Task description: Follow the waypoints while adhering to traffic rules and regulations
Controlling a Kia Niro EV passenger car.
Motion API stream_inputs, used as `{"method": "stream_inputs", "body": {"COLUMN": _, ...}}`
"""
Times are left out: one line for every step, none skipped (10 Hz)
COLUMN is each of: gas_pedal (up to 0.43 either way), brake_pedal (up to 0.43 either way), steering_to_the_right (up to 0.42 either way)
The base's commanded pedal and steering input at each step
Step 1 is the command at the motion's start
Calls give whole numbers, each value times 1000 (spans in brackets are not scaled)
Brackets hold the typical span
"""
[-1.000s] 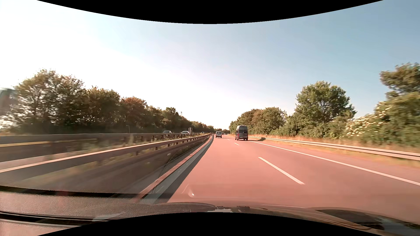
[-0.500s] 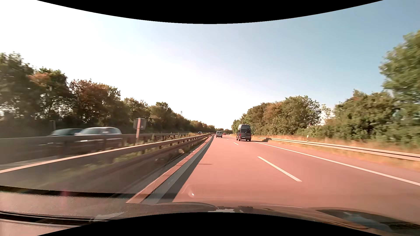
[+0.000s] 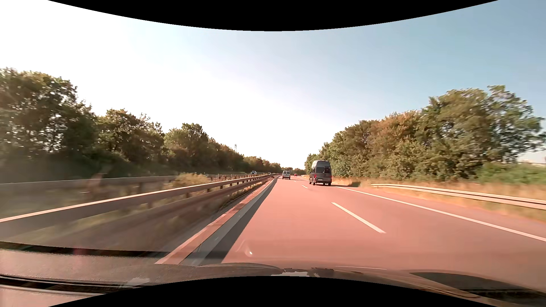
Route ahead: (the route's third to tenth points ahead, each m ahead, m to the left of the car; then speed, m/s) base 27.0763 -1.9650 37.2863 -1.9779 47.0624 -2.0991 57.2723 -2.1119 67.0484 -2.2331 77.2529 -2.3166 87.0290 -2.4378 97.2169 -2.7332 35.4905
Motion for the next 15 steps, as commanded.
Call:
{"method": "stream_inputs", "body": {"gas_pedal": 421, "brake_pedal": 6, "steering_to_the_right": -4}}
{"method": "stream_inputs", "body": {"gas_pedal": 409, "brake_pedal": 6, "steering_to_the_right": -4}}
{"method": "stream_inputs", "body": {"gas_pedal": 378, "brake_pedal": 6, "steering_to_the_right": -4}}
{"method": "stream_inputs", "body": {"gas_pedal": 339, "brake_pedal": 6, "steering_to_the_right": -4}}
{"method": "stream_inputs", "body": {"gas_pedal": 331, "brake_pedal": 6, "steering_to_the_right": -4}}
{"method": "stream_inputs", "body": {"gas_pedal": 311, "brake_pedal": 6, "steering_to_the_right": -4}}
{"method": "stream_inputs", "body": {"gas_pedal": 299, "brake_pedal": 6, "steering_to_the_right": -4}}
{"method": "stream_inputs", "body": {"gas_pedal": 299, "brake_pedal": 6, "steering_to_the_right": -4}}
{"method": "stream_inputs", "body": {"gas_pedal": 287, "brake_pedal": 6, "steering_to_the_right": -3}}
{"method": "stream_inputs", "body": {"gas_pedal": 280, "brake_pedal": 6, "steering_to_the_right": -2}}
{"method": "stream_inputs", "body": {"gas_pedal": 280, "brake_pedal": 6, "steering_to_the_right": -1}}
{"method": "stream_inputs", "body": {"gas_pedal": 280, "brake_pedal": 6, "steering_to_the_right": -1}}
{"method": "stream_inputs", "body": {"gas_pedal": 280, "brake_pedal": 6, "steering_to_the_right": 0}}
{"method": "stream_inputs", "body": {"gas_pedal": 280, "brake_pedal": 6, "steering_to_the_right": 0}}
{"method": "stream_inputs", "body": {"gas_pedal": 280, "brake_pedal": 6, "steering_to_the_right": 0}}
